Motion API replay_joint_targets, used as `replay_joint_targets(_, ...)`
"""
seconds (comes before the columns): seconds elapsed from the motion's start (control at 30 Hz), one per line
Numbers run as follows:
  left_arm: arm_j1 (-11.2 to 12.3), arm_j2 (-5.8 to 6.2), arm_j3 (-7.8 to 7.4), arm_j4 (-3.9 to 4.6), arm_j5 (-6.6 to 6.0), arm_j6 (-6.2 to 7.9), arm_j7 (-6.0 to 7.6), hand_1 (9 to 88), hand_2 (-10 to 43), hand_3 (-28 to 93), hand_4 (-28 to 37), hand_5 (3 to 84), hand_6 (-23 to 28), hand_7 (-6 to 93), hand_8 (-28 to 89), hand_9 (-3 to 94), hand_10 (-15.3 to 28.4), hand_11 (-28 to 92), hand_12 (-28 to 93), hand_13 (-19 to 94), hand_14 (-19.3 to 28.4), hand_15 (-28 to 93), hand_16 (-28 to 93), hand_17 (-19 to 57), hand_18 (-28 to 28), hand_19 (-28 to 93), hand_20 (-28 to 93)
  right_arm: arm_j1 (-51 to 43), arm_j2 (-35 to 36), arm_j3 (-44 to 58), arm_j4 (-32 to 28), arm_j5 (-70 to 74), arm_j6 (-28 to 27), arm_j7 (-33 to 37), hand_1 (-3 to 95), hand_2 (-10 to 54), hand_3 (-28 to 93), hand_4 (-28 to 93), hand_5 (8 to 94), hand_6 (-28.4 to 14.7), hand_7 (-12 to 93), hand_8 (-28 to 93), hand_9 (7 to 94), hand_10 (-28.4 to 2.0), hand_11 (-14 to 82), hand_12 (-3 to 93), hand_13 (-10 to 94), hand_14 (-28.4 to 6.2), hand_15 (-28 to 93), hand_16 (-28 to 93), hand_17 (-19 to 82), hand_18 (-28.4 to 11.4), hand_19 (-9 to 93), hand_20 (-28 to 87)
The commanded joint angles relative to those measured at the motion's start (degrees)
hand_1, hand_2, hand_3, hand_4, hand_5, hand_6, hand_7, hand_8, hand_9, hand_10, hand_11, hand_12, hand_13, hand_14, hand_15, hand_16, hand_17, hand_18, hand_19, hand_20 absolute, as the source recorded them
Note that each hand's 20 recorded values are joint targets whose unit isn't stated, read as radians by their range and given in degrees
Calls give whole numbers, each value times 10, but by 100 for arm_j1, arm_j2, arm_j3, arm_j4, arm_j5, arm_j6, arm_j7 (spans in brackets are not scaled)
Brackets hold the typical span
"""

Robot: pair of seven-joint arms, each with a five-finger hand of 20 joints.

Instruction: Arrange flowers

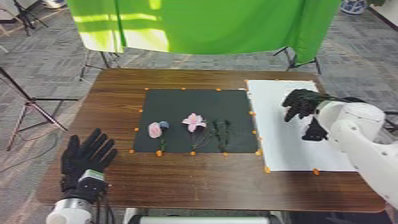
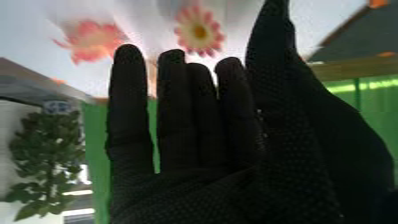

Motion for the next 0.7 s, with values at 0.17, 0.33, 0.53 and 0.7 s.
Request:
replay_joint_targets(0.17, 77, -56, 38, 23, -14, 15, -114, 200, 195, 645, -283, 380, 102, 101, -79, 265, 160, 231, 54, 171, 166, 339, -85, -84, 141, 328, 67, -229, -11, -180, 208, -258, 441, 32, 600, -42, 625, -283, 572, 61, 139, -131, 641, -62, 94, 133, 595, -54, 182, 245, 241, -146, 672, 236)
replay_joint_targets(0.33, 76, -84, 36, 17, 6, 42, -158, 200, 192, 659, -283, 378, 102, 101, -80, 245, 156, 227, 52, 171, 166, 340, -86, -84, 141, 328, 67, -297, 0, -235, 166, -361, 629, -23, 664, -20, 543, -282, 612, 56, 134, -106, 738, -66, 46, 275, 663, -31, 178, 391, 252, -141, 690, 269)
replay_joint_targets(0.53, 76, -91, 47, 21, -23, 34, -138, 201, 190, 664, -283, 373, 102, 103, -80, 230, 154, 226, 51, 169, 167, 341, -86, -84, 141, 327, 66, -344, 95, -348, 72, -550, 1247, -251, 689, 15, 582, -281, 648, 61, 144, -99, 779, -66, 61, 337, 681, -22, 221, 428, 256, -132, 708, 302)
replay_joint_targets(0.7, 88, -86, 34, 16, -29, 48, -132, 202, 188, 668, -283, 371, 102, 103, -81, 224, 154, 226, 51, 168, 167, 341, -87, -84, 141, 326, 67, -354, 176, -310, -276, -571, 1550, -332, 691, 14, 589, -282, 670, 59, 145, -72, 793, -66, 69, 347, 689, -27, 233, 435, 257, -133, 727, 307)
